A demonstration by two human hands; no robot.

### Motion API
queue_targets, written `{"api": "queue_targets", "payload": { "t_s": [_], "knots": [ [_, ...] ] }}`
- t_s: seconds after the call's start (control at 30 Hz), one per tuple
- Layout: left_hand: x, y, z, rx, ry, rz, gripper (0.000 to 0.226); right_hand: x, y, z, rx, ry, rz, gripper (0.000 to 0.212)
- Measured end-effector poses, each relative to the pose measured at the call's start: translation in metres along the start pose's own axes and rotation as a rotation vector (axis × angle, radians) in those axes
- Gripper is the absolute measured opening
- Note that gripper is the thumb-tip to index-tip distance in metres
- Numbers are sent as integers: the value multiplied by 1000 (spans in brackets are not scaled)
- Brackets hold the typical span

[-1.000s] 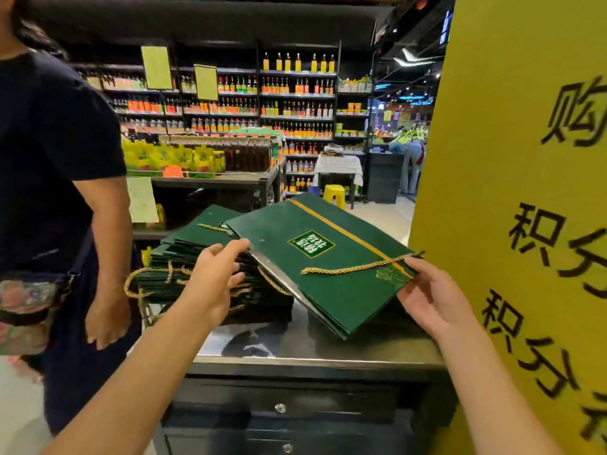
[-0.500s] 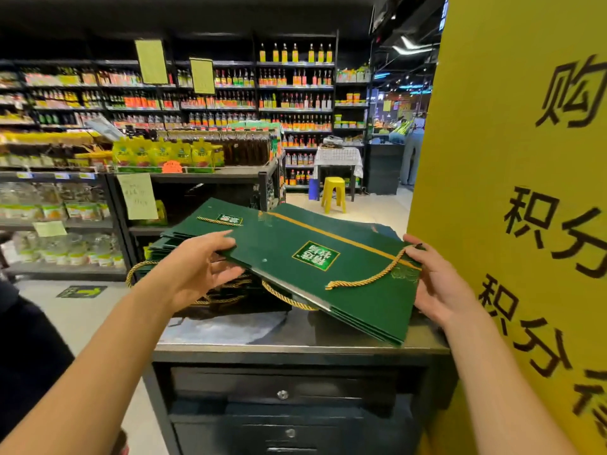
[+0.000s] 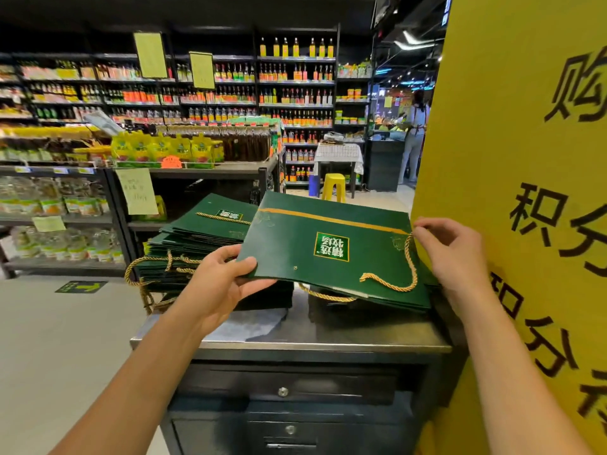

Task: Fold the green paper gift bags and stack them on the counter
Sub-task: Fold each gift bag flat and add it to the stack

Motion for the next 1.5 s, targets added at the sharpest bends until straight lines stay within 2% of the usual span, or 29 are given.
{"api": "queue_targets", "payload": {
  "t_s": [0.1, 0.2, 0.33, 0.4, 0.47, 0.57, 0.63, 0.7, 0.77, 0.83, 0.9, 1.0, 1.17, 1.4, 1.5],
  "knots": [
    [4, 14, -16, -40, 1, 6, 34, 3, 16, -11, 32, 53, 85, 15],
    [8, 24, -33, -31, -17, -5, 34, 3, 19, -36, 114, 178, 46, 19],
    [15, 32, -45, 21, -79, -32, 38, -1, 8, -67, 19, 372, 8, 22],
    [17, 34, -46, 97, -71, -32, 43, -3, 3, -76, 13, 404, -9, 20],
    [17, 34, -42, 322, -81, -69, 46, -6, -2, -83, -20, 434, -4, 12],
    [19, 29, -33, 855, -180, -287, 55, -10, -11, -88, -51, 459, -4, 9],
    [18, 23, -32, 1055, -248, -493, 64, -13, -15, -89, -72, 465, 7, 10],
    [17, 20, -41, 1188, -195, -722, 70, -14, -16, -90, -94, 468, 34, 12],
    [20, 24, -52, 1259, -61, -857, 70, -16, -15, -89, -89, 466, 76, 13],
    [27, 34, -58, 1279, 36, -848, 70, -18, -13, -89, -83, 446, 123, 14],
    [34, 43, -59, 1240, 66, -817, 64, -20, -14, -90, -100, 431, 179, 15],
    [38, 49, -60, 1161, 57, -847, 51, -22, -18, -90, -110, 406, 227, 16],
    [40, 59, -60, 1060, 29, -892, 38, -33, -23, -86, -92, 236, 329, 9],
    [45, 66, -57, 1014, 74, -859, 35, -56, -30, -84, -179, 52, 552, 10],
    [44, 66, -56, 1007, 78, -859, 34, -62, -26, -87, -209, 43, 658, 10]
  ]
}}
Point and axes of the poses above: each hand's wrist, its own x-axis towards the middle knuckle, its own z-axis out of the back of the hand, y = z × x, the point moved 6 cm from there along x, towards the middle knuckle, and after that the axes turned 2 degrees about z, right-handed, at the moved point
